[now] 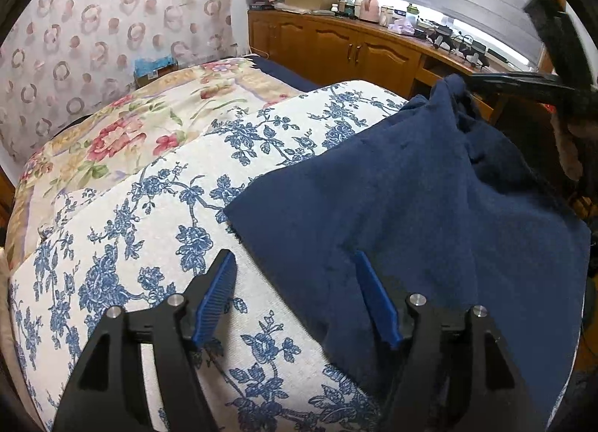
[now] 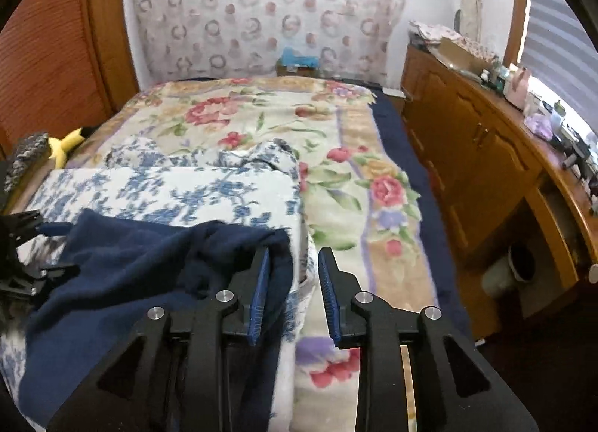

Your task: Fold small clothes

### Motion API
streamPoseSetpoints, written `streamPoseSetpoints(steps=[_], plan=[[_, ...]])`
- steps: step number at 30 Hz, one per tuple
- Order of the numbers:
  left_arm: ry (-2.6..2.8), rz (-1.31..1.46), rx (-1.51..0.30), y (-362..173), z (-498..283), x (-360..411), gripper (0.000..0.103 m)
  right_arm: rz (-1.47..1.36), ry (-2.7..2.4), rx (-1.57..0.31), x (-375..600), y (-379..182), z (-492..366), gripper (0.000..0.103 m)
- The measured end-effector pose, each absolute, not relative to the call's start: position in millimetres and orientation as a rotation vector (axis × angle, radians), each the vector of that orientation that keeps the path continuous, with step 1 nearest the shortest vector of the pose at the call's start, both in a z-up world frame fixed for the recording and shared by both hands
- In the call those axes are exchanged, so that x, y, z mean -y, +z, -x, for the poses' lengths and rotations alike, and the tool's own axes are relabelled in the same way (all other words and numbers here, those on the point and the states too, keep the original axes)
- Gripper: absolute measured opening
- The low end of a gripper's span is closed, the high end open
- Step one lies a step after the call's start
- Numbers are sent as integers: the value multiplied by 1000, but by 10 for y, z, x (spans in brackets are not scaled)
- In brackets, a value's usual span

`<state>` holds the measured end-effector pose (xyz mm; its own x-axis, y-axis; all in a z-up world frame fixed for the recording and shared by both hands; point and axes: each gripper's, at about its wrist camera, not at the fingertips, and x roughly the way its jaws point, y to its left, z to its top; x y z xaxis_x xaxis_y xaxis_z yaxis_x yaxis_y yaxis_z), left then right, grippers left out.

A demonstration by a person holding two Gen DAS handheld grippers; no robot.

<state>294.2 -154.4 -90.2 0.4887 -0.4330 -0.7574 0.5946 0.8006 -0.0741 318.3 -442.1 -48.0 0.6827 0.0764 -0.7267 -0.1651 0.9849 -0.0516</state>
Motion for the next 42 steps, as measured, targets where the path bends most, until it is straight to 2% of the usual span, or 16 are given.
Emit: streamPoseSetpoints(steps=[6,15,17,19,25,30,32,34,38,42], plan=[[-608,-199,-854,-909,-2935,1538,68,116,299,-838,4211,-505,-2706,26],[-584,-130,-806,-655,-2544,1381,68,141,311,-963,4173,-1031,-2288,25],[-580,-117,-790,-581,-2401,1349,68,150,327,-934,4167,-997,-2212,4],[-576,-113,-770,-510,-2237,1325,68,153,326,-903,4194,-944,-2108,0],[-553,-103,-761,-463,-1794,1287,68,88,268,-807,4484,-650,-1702,0],[-545,-116,-776,-559,-1467,1280,68,28,217,-826,4624,-760,-1585,0],[-539,-115,-786,-607,-1351,1270,68,18,202,-816,4617,-752,-1532,15],[-536,-109,-792,-639,-1262,1250,68,12,202,-803,4593,-757,-1424,25],[-537,-97,-807,-673,-1098,1233,68,24,221,-794,4521,-786,-1177,34],[-547,-96,-816,-704,-979,1244,68,29,236,-824,4432,-921,-1130,34]])
